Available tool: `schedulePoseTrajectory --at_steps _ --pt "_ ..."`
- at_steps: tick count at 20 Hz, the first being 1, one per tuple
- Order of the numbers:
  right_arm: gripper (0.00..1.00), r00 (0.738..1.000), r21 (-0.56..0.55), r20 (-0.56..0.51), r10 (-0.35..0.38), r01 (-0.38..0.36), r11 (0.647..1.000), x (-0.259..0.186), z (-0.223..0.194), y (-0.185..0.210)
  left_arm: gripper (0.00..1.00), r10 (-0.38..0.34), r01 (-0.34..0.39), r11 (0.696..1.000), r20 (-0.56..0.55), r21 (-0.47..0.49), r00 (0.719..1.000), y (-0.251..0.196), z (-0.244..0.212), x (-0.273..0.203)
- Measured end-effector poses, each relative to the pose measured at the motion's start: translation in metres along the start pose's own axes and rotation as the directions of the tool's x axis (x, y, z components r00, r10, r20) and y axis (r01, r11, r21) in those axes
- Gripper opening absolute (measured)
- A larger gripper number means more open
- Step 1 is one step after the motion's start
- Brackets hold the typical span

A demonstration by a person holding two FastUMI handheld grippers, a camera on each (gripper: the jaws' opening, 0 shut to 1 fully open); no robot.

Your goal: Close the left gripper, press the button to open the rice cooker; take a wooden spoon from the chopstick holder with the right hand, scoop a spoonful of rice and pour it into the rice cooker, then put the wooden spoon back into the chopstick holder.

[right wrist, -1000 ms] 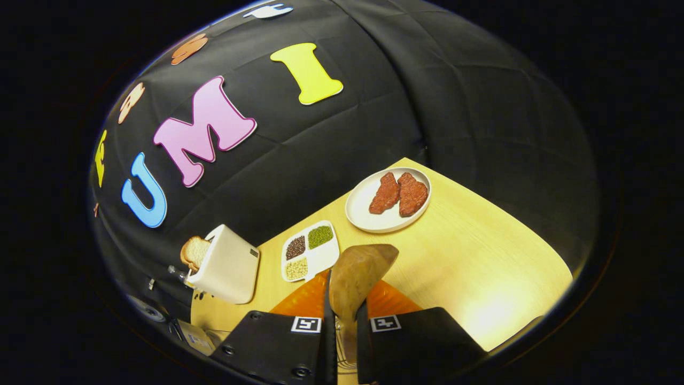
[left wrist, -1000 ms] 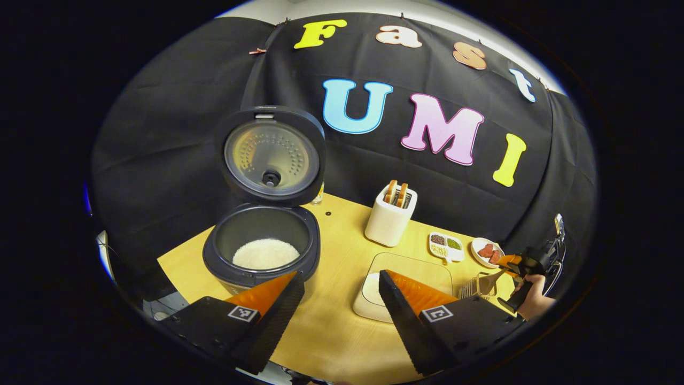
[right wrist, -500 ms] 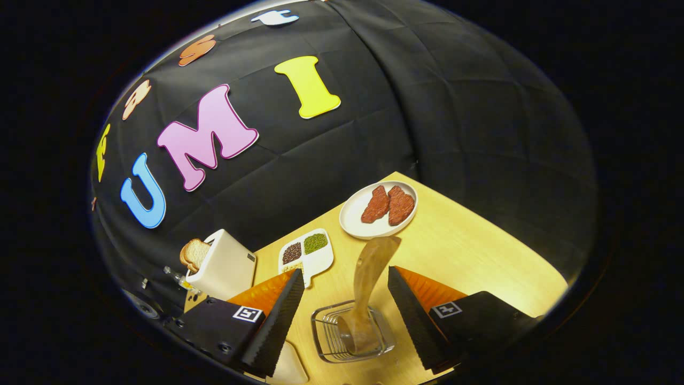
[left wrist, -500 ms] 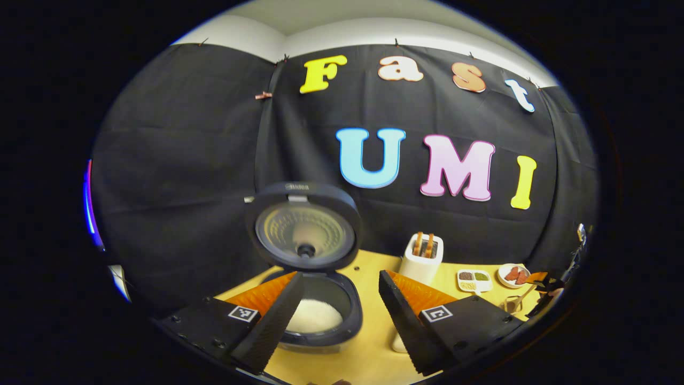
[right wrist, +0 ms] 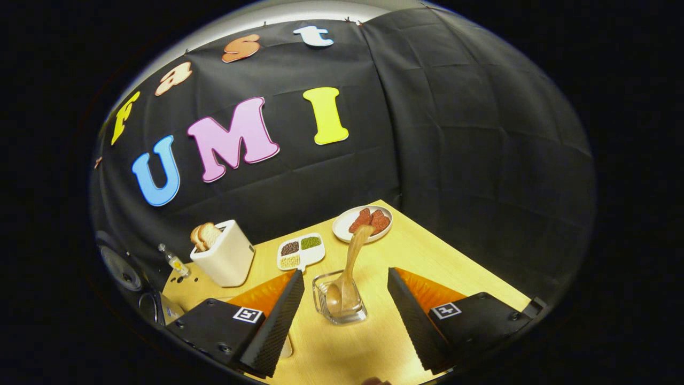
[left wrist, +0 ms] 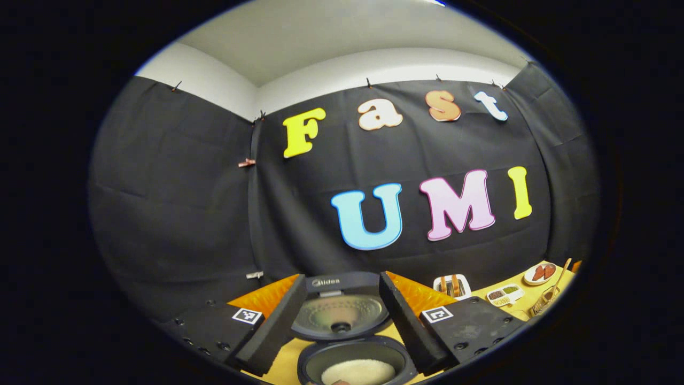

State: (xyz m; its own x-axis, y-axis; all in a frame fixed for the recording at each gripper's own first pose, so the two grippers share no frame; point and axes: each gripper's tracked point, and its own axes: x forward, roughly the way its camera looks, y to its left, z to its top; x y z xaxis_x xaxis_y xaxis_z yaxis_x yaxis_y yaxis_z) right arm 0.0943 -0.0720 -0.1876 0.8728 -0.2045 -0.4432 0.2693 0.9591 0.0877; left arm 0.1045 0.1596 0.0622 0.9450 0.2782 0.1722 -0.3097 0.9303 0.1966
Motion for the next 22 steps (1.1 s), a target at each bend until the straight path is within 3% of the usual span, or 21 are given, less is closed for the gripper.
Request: schedulePoseTrajectory --at_steps 6,12,17,22 --pt "0.99 0.999 -0.108 0.027 0.040 -0.037 0.993 -0.097 -0.010 0.026 0.96 -0.047 0.050 0.998 0.062 -0.037 0.997 0.022 -0.013 0.061" --pt "0.98 0.990 -0.203 0.111 0.089 -0.065 0.977 -0.168 0.003 0.053 0.96 -0.067 0.068 0.994 0.011 -0.080 0.998 0.027 -0.041 0.103" --pt "0.98 0.982 -0.220 0.135 0.133 -0.101 0.970 -0.184 0.006 0.074 0.99 -0.056 0.051 0.995 -0.056 -0.085 0.997 0.025 -0.053 0.103" --pt "0.98 0.976 -0.199 0.121 0.180 -0.154 0.968 -0.173 0.000 0.089 1.00 -0.059 0.037 0.992 -0.183 -0.121 0.981 0.016 -0.063 0.061"
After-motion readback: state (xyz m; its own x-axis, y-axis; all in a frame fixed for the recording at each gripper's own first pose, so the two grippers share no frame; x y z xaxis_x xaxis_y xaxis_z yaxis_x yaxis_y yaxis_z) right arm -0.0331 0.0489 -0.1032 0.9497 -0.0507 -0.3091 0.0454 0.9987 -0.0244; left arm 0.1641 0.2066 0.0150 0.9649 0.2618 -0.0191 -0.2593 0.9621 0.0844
